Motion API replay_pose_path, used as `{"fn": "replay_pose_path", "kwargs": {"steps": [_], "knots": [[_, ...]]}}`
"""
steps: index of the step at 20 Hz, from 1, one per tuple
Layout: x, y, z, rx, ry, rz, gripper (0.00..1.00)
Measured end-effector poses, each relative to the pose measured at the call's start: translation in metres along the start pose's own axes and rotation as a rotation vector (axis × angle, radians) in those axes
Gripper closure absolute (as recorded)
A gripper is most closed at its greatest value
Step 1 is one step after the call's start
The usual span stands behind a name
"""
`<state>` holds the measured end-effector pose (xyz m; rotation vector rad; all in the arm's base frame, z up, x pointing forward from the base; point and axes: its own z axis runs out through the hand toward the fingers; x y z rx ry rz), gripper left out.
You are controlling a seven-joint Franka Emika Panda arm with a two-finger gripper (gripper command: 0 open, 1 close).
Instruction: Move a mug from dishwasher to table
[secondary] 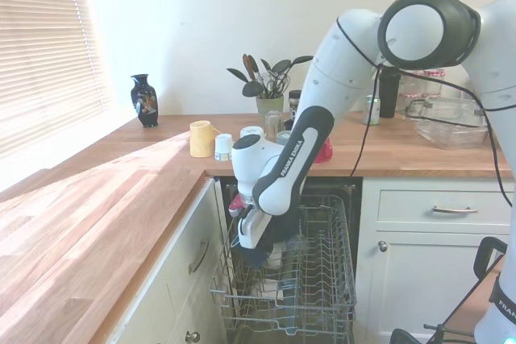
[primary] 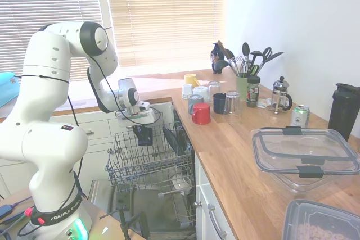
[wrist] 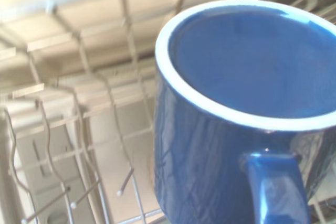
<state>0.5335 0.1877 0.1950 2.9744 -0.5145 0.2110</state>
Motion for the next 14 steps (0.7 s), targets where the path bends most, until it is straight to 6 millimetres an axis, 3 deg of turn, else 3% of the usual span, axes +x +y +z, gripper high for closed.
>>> {"fn": "replay_pose_path", "kwargs": {"steps": [6,14], "knots": [[0.001,0.009,-0.045,0.047,0.061,0.077,1.0],[0.005,0.0,-0.105,0.119,0.131,0.141,1.0]]}}
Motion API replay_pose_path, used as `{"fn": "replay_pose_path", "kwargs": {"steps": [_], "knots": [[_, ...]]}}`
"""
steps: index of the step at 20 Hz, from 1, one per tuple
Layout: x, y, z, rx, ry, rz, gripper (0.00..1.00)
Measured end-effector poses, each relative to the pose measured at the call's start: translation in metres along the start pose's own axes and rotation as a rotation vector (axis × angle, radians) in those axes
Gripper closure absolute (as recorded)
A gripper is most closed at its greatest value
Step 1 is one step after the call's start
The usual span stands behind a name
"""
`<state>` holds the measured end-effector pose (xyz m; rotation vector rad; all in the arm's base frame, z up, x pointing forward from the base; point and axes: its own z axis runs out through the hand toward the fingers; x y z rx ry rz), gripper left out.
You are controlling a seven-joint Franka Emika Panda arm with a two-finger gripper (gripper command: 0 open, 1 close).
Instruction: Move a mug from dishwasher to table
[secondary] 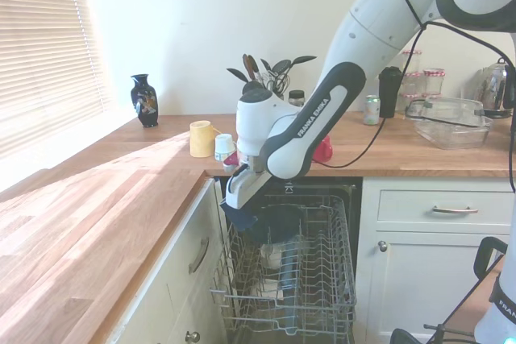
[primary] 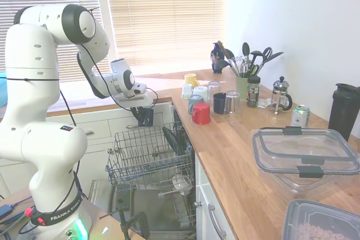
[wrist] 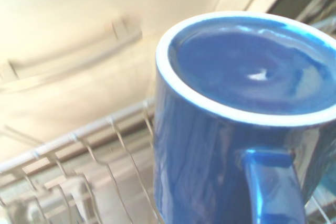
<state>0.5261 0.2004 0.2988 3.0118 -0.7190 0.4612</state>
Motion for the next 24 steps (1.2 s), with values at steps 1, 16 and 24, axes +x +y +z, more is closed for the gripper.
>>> {"fn": "replay_pose_path", "kwargs": {"steps": [1,16,24], "knots": [[0.001,-0.004,-0.007,0.005,0.004,0.005,1.0],[0.025,-0.118,-0.081,0.078,0.06,0.048,1.0],[0.037,-0.185,-0.09,0.087,0.072,0.039,1.0]]}}
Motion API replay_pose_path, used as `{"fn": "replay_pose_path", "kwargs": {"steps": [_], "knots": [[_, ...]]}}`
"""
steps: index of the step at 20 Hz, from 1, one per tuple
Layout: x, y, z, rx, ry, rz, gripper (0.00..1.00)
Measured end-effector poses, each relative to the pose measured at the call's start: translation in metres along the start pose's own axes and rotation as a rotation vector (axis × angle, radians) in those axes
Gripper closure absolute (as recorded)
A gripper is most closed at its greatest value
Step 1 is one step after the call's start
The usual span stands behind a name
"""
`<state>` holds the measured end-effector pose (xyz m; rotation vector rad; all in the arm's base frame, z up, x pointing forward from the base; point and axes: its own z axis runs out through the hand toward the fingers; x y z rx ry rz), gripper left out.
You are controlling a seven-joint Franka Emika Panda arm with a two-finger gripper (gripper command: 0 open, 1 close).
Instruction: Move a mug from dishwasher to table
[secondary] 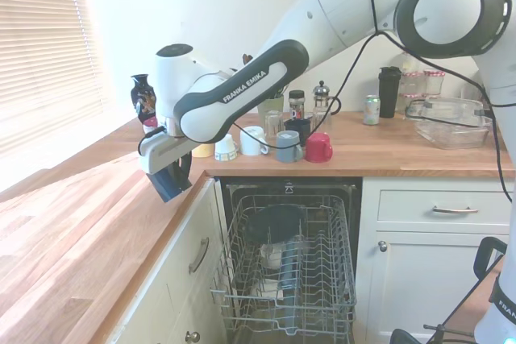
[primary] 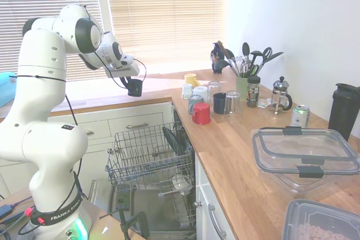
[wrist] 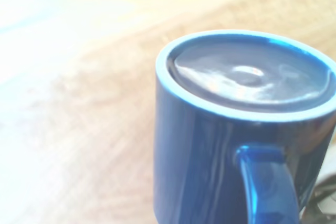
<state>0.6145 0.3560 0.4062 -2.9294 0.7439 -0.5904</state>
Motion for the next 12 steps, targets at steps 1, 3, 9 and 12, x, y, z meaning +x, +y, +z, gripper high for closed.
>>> {"fn": "replay_pose_path", "kwargs": {"steps": [1,3,9,12], "knots": [[0.001,-0.006,0.002,-0.002,0.001,0.0,1.0],[0.003,-0.016,0.009,-0.005,0.001,0.0,1.0],[0.013,-0.039,0.025,0.002,0.002,0.021,1.0],[0.016,-0.049,0.021,0.002,0.001,0.027,1.0]]}}
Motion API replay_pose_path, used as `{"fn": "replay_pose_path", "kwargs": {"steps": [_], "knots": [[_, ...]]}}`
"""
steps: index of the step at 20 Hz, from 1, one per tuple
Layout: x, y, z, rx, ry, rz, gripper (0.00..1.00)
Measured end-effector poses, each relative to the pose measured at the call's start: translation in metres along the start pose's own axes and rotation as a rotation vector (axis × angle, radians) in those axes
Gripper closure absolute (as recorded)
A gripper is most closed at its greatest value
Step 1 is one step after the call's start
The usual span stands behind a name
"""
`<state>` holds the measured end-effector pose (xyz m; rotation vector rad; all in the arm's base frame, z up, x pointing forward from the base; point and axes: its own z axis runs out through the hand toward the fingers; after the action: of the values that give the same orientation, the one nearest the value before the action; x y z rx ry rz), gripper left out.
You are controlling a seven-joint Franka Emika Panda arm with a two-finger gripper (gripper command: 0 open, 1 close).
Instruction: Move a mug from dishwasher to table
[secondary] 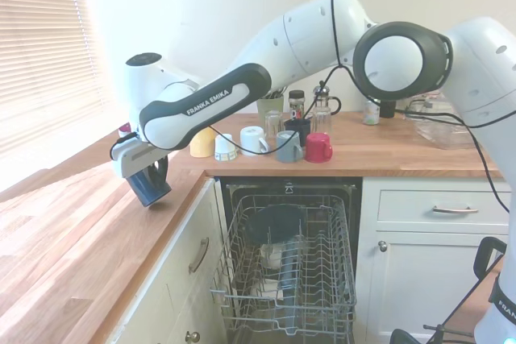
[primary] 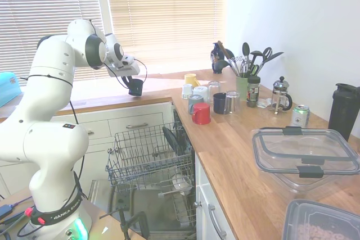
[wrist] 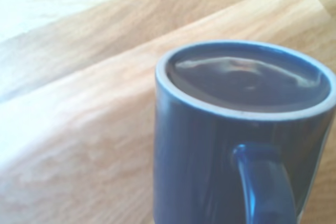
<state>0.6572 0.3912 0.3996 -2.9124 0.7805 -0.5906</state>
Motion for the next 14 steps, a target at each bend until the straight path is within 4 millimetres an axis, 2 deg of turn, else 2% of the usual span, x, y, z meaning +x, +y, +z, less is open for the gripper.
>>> {"fn": "replay_pose_path", "kwargs": {"steps": [4,14], "knots": [[-0.001,-0.01,0.003,-0.003,0.003,-0.008,1.0],[-0.018,-0.01,0.028,-0.013,-0.005,-0.034,1.0]]}}
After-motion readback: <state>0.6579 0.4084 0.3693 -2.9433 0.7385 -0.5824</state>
